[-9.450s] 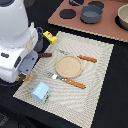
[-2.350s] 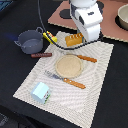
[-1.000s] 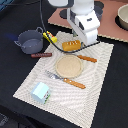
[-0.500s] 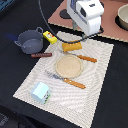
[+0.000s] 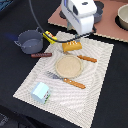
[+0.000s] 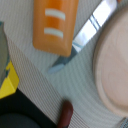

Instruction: Interact with the objects in diverse but meaningful ways.

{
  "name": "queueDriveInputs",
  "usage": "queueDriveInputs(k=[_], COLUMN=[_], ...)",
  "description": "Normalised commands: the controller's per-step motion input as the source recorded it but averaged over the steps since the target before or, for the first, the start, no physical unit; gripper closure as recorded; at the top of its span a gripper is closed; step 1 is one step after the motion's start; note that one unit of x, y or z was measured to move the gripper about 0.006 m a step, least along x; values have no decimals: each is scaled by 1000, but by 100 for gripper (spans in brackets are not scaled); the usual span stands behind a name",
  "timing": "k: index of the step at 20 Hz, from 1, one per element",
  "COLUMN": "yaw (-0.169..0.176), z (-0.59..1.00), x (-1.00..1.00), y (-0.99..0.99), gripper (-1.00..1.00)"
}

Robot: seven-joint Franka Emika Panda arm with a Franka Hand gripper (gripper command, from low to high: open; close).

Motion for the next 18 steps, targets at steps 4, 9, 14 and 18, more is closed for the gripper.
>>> queueDriveInputs(k=[4,9,14,18], yaw=[-71,-20,-24,-7], z=[199,613,283,29], x=[-491,-432,-678,-826], y=[-221,0,0,-26], gripper=[-100,-100,-100,-100])
